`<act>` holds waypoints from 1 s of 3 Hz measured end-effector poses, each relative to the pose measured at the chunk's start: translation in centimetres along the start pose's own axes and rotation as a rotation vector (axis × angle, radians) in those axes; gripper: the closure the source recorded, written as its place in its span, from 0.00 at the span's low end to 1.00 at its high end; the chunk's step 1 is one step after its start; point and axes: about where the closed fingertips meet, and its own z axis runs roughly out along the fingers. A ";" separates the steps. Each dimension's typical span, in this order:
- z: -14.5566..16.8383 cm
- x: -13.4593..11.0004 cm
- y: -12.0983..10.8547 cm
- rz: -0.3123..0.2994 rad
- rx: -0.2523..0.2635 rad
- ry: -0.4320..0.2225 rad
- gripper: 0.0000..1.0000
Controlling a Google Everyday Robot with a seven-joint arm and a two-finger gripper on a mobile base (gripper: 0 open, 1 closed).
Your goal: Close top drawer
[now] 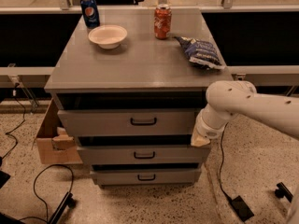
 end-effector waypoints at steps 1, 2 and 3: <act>0.1 -0.1 0.2 -0.003 -0.007 -0.006 1.00; -1.0 -2.1 3.3 -0.061 -0.073 -0.040 1.00; -5.4 -4.4 6.4 -0.190 -0.147 -0.032 1.00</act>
Offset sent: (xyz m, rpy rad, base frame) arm -0.0866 0.0564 0.0361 0.0947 0.1454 0.2089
